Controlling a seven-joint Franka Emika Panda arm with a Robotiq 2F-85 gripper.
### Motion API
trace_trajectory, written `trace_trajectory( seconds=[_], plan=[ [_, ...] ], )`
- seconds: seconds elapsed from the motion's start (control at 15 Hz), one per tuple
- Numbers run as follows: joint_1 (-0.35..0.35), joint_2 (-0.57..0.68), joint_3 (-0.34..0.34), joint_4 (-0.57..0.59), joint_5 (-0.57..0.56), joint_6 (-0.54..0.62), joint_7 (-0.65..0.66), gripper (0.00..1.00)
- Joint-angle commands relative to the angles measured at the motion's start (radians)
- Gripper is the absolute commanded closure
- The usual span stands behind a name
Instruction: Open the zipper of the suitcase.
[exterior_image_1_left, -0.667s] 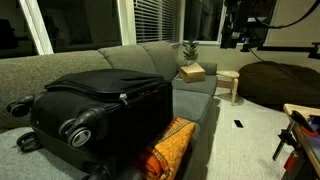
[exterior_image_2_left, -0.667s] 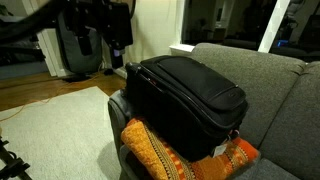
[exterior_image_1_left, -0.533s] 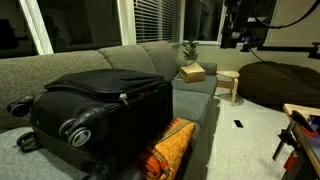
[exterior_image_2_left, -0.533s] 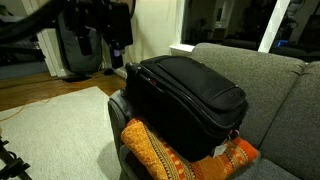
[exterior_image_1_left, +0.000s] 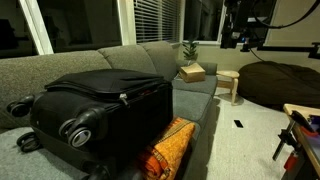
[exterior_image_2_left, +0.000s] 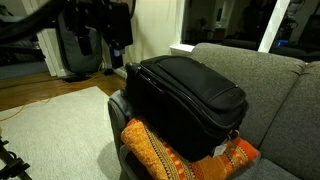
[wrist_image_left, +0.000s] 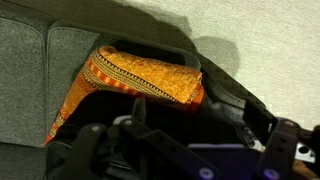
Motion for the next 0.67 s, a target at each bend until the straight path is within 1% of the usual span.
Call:
trace_trajectory(
  seconds=[0.0,0.13,0.33,0.6],
  plan=[
    [0.002,0.05,0.022,0.022,0.025,0.035,0.005,0.0],
    [0.016,0.103,0.036,0.048,0.054,0.06,0.017,0.0],
    [0.023,0.201,0.083,0.089,0.103,0.132,0.077,0.0],
    [0.044,0.339,0.148,0.165,0.214,0.22,0.147,0.0]
  ],
)
